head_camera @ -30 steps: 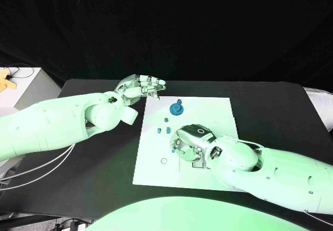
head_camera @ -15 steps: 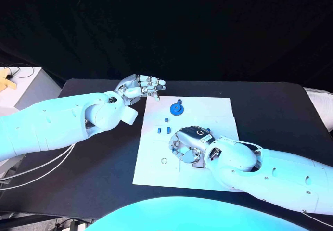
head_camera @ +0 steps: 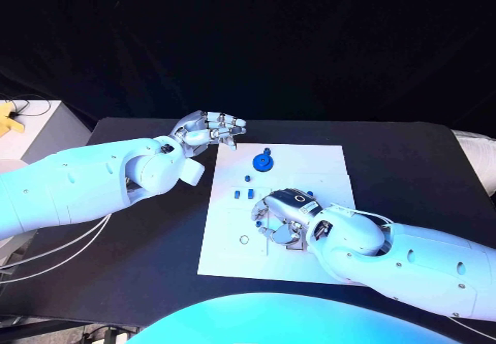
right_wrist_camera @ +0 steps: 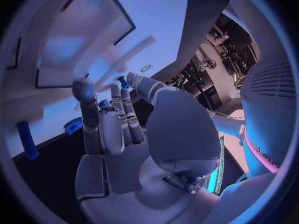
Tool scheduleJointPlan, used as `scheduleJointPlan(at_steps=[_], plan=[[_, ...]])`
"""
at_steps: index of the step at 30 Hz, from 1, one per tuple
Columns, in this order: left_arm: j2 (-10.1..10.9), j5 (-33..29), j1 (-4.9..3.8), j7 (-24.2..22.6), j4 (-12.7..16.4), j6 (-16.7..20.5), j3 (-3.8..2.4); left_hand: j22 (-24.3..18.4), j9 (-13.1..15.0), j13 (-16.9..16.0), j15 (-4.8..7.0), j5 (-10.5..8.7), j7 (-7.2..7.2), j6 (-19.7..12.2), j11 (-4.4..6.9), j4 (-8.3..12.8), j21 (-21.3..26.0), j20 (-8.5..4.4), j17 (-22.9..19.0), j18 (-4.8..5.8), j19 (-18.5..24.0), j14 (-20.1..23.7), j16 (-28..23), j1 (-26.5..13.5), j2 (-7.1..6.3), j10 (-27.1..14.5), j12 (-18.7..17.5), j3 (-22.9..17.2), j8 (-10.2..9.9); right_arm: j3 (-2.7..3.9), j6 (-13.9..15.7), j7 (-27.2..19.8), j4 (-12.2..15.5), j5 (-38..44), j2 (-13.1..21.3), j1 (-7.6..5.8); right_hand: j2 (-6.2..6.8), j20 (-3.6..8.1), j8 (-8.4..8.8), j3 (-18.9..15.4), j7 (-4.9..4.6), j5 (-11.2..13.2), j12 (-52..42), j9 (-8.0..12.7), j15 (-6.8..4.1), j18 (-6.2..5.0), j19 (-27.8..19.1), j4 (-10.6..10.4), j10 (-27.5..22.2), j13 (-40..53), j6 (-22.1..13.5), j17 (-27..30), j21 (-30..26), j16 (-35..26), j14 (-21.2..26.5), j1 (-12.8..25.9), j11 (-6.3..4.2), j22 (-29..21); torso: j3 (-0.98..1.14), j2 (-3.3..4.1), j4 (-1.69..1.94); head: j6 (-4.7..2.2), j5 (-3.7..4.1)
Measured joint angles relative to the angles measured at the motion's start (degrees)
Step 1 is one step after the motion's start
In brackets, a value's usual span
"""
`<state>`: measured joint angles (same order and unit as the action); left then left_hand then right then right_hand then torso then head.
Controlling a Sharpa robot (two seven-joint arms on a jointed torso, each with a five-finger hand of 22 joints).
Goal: Assemble the parts on the task board
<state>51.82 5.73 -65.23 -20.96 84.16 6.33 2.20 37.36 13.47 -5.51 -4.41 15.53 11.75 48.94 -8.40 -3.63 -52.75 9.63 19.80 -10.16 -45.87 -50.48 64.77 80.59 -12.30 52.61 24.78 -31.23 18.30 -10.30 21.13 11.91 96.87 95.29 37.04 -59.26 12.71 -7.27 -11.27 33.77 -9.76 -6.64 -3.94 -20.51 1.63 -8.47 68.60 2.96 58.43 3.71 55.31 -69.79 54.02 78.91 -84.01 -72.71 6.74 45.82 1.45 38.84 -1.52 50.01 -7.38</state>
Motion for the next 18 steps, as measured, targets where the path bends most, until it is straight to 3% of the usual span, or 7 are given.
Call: scheduleJointPlan(at_steps=[1, 4, 7, 10, 12, 15, 18], plan=[[0.01, 0.0, 0.0, 0.01, 0.0, 0.0, 0.0, 0.0, 0.0, 0.0, 0.0, 0.0, 0.0, 0.0, 0.0, 0.0, 0.0, 0.0, 0.0, 0.0, 0.0, 0.0, 0.0, 0.0, 0.0, 0.0, 0.0, 0.0, 0.0, -0.02, 0.21, 0.0, -0.03, -0.11, 0.05, 0.01, 0.16, -0.18, 0.47, -0.85, -0.12, 0.0, -0.06, 0.18, 0.2, -0.31, -1.42, -0.01, -1.72, 0.02, -0.98, 1.42, -2.12, -0.82, 0.18, -0.28, 0.28, -2.33, 0.0, 0.0, -0.01, 0.0, 0.01], [0.02, 0.0, 0.0, 0.07, -0.02, 0.0, 0.0, 0.0, 0.0, 0.0, 0.0, 0.0, 0.0, 0.0, 0.0, 0.0, 0.0, 0.0, 0.0, 0.0, 0.0, 0.0, 0.0, 0.0, 0.0, 0.0, 0.0, 0.0, 0.0, 0.07, 1.2, -0.08, 0.03, -0.38, 0.23, -0.05, -0.86, -0.76, 1.91, -6.02, -0.43, 0.0, -1.99, 0.85, 1.02, -2.83, -5.12, -0.77, -6.53, 0.48, -3.5, 4.8, -7.7, -2.53, 2.05, -3.16, 1.0, -7.49, 0.01, -0.01, -0.02, 0.0, 0.09], [0.04, 0.0, 0.0, 0.12, -0.03, -0.01, 0.0, 0.06, 0.0, 0.0, 0.0, 0.0, 0.0, 0.0, 0.0, 0.21, 0.0, 0.0, -0.05, 0.0, 0.0, 0.0, 0.0, 0.0, 0.0, 0.0, 0.0, 0.01, 0.0, 0.04, 2.05, -0.13, 0.26, -0.71, 0.58, -0.04, -1.4, -1.43, 2.81, -10.98, -0.03, -0.72, -4.98, 1.22, 1.53, -2.6, -5.82, -2.42, -9.46, 0.88, -4.36, 5.86, -9.13, -2.55, 2.54, -5.61, 1.26, -9.08, 0.02, -0.01, -0.02, 0.0, 0.15], [0.07, 0.0, 0.0, 0.16, -0.07, -0.02, 0.0, 0.09, 0.0, 0.06, 0.0, 0.0, 0.0, 0.0, 0.0, 0.33, 0.0, 0.0, -0.06, 0.0, 0.0, 0.0, 0.0, 0.0, 0.0, 0.0, 0.0, 0.0, 0.0, -0.02, 2.82, -0.26, 1.06, -1.13, 1.5, 0.01, -1.71, -1.24, 3.41, -20.26, 0.45, -5.28, -9.34, 1.45, 1.53, -3.15, -5.6, -6.37, -11.63, 1.34, -4.85, 5.78, -9.64, -1.67, 2.55, -8.78, 1.3, -9.07, 0.02, -0.01, -0.02, 0.0, 0.16], [0.1, 0.0, 0.0, 0.19, -0.13, -0.03, 0.0, 0.08, 0.01, 0.06, 0.0, 0.0, 0.0, 0.0, 0.0, 0.33, 0.0, 0.0, -0.06, 0.0, 0.0, 0.0, 0.0, 0.0, 0.0, 0.0, 0.0, 0.0, 0.0, -0.02, 3.23, -0.35, 1.75, -1.43, 2.36, -0.08, -1.77, -1.51, 3.41, -23.57, 0.45, -6.02, -11.35, 1.45, 1.54, -0.7, -4.18, -8.77, -12.19, 1.43, -4.84, 5.68, -9.26, -1.27, 2.55, -10.51, 1.15, -7.76, 0.02, -0.01, -0.01, 0.0, 0.16], [0.18, 0.0, 0.0, 0.21, -0.24, -0.04, 0.0, 0.08, 0.01, 0.06, 0.0, 0.0, 0.0, 0.0, 0.0, 0.33, 0.0, 0.0, -0.06, 0.0, 0.0, 0.0, 0.0, 0.0, 0.0, 0.0, 0.0, 0.0, 0.0, 0.06, 3.9, -0.43, 2.87, -2.2, 4.56, -0.78, -2.18, -1.02, 3.41, -25.45, 0.48, -6.22, -14.31, 1.45, 0.9, -0.87, -2.02, -11.24, -11.76, 1.72, -4.13, 4.02, -6.78, 0.1, 1.48, -12.06, 0.69, -5.17, 0.02, -0.03, -0.01, 0.0, 0.21], [0.22, 0.0, 0.0, 0.23, -0.3, -0.04, 0.0, 0.08, 0.01, 0.06, 0.0, 0.0, 0.0, 0.0, 0.0, 0.33, 0.0, 0.0, -0.06, 0.0, 0.0, 0.0, 0.0, 0.0, 0.0, 0.01, 0.0, 0.0, 0.0, 0.27, 4.69, -0.68, 4.4, -3.87, 7.01, -2.14, -2.92, -0.24, 3.04, -23.94, -0.02, -6.22, -17.55, 1.4, 0.06, -0.88, 1.73, -12.54, -7.88, 2.05, -2.21, 0.87, -1.72, 2.02, 0.25, -13.11, -0.09, 0.4, 0.01, -0.04, -0.01, 0.0, 0.36]])
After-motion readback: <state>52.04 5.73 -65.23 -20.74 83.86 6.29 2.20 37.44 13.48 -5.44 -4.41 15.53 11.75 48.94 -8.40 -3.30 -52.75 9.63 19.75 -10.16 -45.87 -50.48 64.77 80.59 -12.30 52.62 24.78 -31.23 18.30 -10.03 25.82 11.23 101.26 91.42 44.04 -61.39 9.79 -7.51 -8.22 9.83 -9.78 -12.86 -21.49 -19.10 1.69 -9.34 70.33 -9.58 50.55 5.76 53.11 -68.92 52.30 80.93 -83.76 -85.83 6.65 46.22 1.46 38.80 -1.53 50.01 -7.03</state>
